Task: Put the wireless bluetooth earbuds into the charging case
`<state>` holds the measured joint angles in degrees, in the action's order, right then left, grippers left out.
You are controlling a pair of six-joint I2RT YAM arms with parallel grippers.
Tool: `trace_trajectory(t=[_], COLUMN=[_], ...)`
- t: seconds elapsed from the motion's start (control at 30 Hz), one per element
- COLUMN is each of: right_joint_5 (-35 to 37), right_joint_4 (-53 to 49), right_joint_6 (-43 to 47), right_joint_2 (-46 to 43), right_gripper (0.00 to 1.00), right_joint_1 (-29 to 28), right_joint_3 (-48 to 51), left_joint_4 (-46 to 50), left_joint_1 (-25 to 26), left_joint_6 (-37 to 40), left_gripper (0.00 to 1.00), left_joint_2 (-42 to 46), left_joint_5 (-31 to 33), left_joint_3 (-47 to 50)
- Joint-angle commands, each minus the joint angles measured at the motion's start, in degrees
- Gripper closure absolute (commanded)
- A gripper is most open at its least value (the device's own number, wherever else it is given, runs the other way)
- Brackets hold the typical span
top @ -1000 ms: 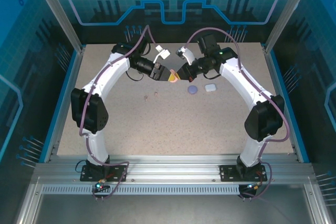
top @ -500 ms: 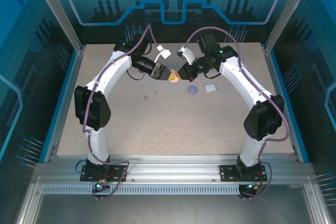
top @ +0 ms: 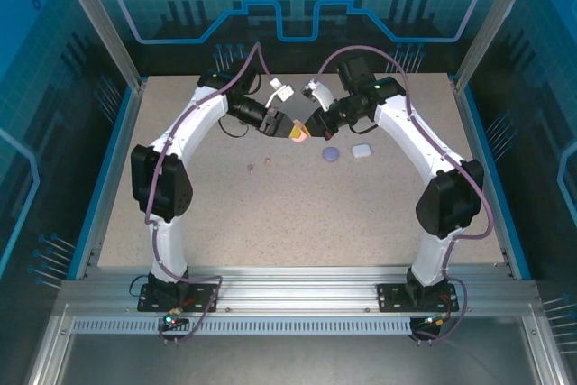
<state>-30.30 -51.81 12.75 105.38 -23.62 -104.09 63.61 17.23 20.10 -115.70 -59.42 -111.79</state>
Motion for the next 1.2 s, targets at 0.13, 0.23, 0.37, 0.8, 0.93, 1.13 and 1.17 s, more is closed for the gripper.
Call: trace_trajectory(t=[0.13, 0.23, 0.37, 0.8, 0.93, 1.13, 1.17], right_joint_5=[-2.15, -1.85, -1.28, 0.86, -3.81, -1.48, 0.04], right_joint_4=[-2.86, -2.94, -2.86, -0.53, 3.55, 8.92, 9.07], right_joint_6=[0.87, 0.86, 0.52, -6.88, -11.65, -22.76, -24.61], right_joint_2=[0.44, 0.3, -0.17, -3.62, -7.98, -13.04, -13.33], right_gripper=[1.0, 1.0, 1.0, 0.63, 0.48, 0.37, 0.37], right_joint_1=[-1.89, -1.96, -2.04, 0.41, 2.96, 6.92, 7.06], right_joint_3=[-2.37, -2.51, -2.61, -4.83, -2.66, 0.93, 1.49], left_joint_4=[-1.04, -1.04, -0.93, -17.81, -29.79, -50.62, -55.47], left_joint_1=[-0.04, -0.01, -0.01, -0.25, -0.95, -1.41, -1.41], left_joint_6=[2.05, 2.14, 2.25, -4.05, -8.99, -16.75, -18.55], left_gripper=[0.65, 0.72, 0.86, 1.0, 1.0, 1.0, 1.0], left_joint_2=[-1.37, -1.38, -1.15, 9.01, 15.36, 27.01, 29.56], left_joint_5=[-1.22, -1.23, -1.38, 2.16, 5.32, 14.89, 17.59], left_joint_3=[-2.4, -2.3, -2.08, 13.44, 23.28, 39.22, 42.86])
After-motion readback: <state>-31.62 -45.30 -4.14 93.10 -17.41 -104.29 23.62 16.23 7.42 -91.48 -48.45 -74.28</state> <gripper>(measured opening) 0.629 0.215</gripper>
